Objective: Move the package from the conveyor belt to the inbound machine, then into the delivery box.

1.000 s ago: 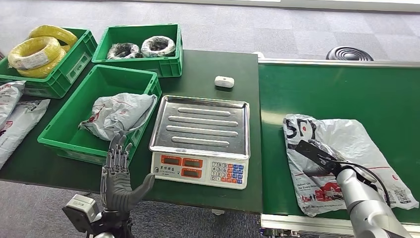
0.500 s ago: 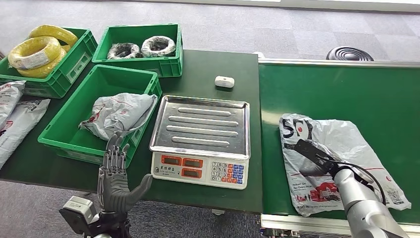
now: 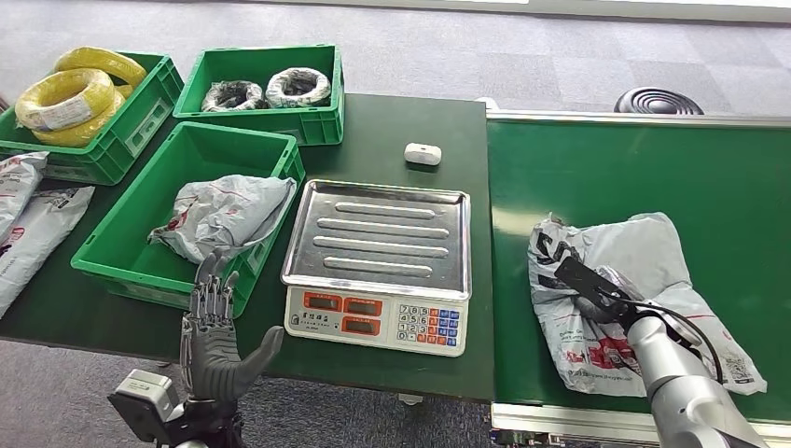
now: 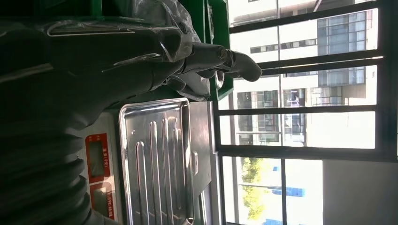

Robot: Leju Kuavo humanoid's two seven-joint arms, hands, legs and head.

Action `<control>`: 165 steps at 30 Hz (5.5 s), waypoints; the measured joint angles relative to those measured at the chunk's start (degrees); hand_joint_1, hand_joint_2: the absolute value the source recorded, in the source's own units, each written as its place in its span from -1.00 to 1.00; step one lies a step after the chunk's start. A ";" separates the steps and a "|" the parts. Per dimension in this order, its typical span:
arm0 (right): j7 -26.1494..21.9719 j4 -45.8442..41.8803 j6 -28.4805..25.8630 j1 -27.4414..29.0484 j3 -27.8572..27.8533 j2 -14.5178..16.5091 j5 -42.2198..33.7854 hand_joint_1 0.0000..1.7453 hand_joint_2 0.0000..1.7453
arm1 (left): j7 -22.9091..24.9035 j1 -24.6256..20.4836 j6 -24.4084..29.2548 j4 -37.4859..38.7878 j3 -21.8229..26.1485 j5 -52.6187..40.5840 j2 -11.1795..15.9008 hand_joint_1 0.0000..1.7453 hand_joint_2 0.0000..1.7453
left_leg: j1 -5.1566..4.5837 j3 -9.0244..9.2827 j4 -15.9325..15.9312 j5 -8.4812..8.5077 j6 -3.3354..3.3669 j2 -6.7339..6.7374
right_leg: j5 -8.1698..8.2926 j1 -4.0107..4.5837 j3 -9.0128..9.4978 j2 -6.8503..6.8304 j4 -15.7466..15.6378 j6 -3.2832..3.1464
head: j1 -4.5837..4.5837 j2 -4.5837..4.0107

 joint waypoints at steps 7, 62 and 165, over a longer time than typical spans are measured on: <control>-0.66 -0.02 -2.60 -0.07 0.14 0.42 -1.94 1.00 1.00 | 0.00 0.68 0.07 -0.79 0.17 -0.61 -0.27 -1.00 1.00 | 0.00 -0.01 0.00 0.00 0.00 0.00 | 0.00 0.00 0.00 0.00 0.00 0.00 | 0.01 0.00; -4.81 -29.88 -27.21 -7.43 43.07 23.86 -13.27 1.00 1.00 | 0.00 -7.89 -1.79 6.69 -3.49 0.73 -3.20 -1.00 1.00 | 0.05 -0.01 -0.01 0.05 -0.04 0.23 | 0.00 0.07 -0.07 0.17 0.05 -0.02 | 0.03 0.00; -13.47 -91.52 -49.09 35.04 26.11 30.24 -39.88 -1.00 1.00 | 28.45 -52.15 6.19 45.66 -17.76 -82.11 -11.31 -1.00 1.00 | -0.05 0.06 0.02 0.05 0.02 0.30 | 0.06 -0.02 -0.05 0.23 0.00 0.06 | 0.01 0.00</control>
